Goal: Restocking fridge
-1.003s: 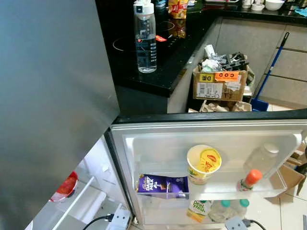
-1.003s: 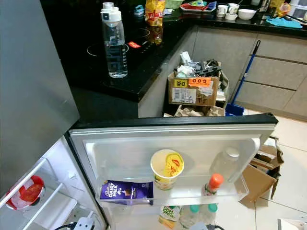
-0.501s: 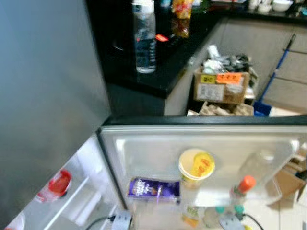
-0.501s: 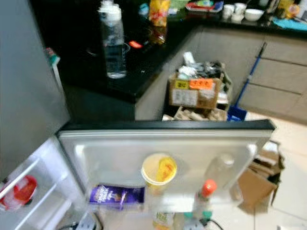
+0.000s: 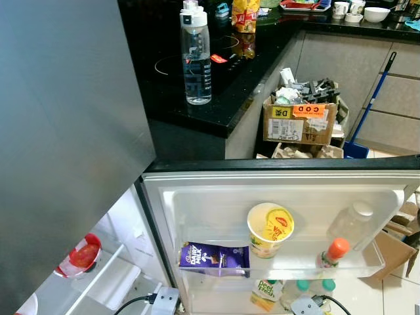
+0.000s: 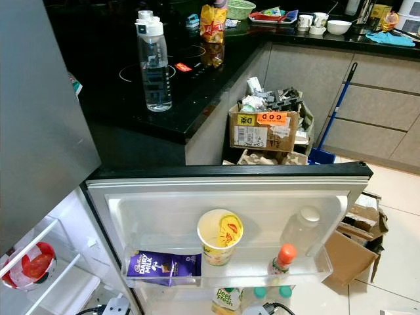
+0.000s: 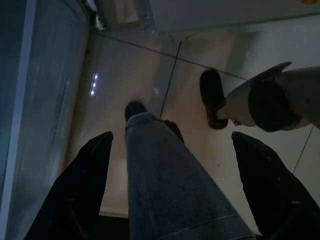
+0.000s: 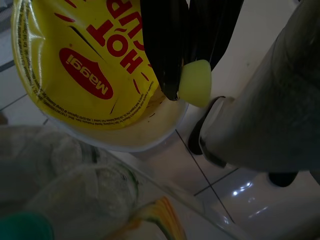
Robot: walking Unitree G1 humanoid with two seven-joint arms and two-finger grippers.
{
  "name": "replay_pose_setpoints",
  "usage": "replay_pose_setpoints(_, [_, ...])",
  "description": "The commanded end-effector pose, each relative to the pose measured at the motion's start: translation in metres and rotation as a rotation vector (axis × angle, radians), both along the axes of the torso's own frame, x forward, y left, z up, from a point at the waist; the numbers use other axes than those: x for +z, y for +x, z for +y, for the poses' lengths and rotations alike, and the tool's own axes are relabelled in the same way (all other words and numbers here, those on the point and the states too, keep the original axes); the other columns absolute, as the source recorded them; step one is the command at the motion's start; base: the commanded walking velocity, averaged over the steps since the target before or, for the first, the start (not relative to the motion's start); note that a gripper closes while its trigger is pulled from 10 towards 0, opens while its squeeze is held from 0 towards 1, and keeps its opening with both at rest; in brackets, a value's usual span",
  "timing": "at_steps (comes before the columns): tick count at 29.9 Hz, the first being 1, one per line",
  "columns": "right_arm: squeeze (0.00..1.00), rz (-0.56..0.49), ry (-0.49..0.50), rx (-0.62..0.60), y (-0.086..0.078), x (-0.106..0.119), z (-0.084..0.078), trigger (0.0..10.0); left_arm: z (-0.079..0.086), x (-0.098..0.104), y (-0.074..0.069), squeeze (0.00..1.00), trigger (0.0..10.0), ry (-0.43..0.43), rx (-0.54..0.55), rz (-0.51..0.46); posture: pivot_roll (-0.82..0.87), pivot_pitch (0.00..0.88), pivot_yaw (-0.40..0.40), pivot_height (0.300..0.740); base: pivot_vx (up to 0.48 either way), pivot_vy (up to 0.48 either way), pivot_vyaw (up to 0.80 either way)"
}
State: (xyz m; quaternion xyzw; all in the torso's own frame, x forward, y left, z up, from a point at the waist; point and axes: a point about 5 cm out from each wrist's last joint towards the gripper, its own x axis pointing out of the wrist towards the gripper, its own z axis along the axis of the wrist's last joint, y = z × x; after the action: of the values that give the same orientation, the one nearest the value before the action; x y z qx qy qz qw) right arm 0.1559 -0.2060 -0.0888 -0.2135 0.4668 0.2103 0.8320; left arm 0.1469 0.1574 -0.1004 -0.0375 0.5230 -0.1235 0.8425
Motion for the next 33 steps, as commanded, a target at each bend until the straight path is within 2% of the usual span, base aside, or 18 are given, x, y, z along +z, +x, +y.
replay_pose_setpoints(1, [0.0, -0.019, 0.006, 0.026, 0.004, 0.002, 0.001, 10.0, 0.003, -0.001, -0.002, 0.0, 10.0, 0.019, -0.004, 0.014, -0.14, 0.0, -0.001, 0.74, -0.386, 0.0, 0.0])
replay_pose_setpoints(5, [0.0, -0.053, -0.001, 0.083, 0.017, 0.008, 0.004, 10.0, 0.003, -0.001, -0.001, 0.0, 10.0, 0.015, 0.012, 0.008, -0.14, 0.0, -0.003, 0.74, -0.097, 0.0, 0.0])
replay_pose_setpoints(13, [0.0, -0.077, -0.003, 0.119, 0.025, 0.011, 0.008, 10.0, 0.002, -0.001, -0.001, 0.0, 10.0, 0.016, 0.01, 0.011, -0.13, 0.0, -0.003, 0.74, 0.0, 0.0, 0.0])
replay_pose_setpoints(33, [0.0, -0.113, 0.006, 0.181, 0.034, 0.016, 0.014, 10.0, 0.002, -0.001, -0.001, 0.0, 10.0, 0.013, 0.008, 0.011, -0.14, 0.0, 0.0, 0.74, -0.32, 0.0, 0.0])
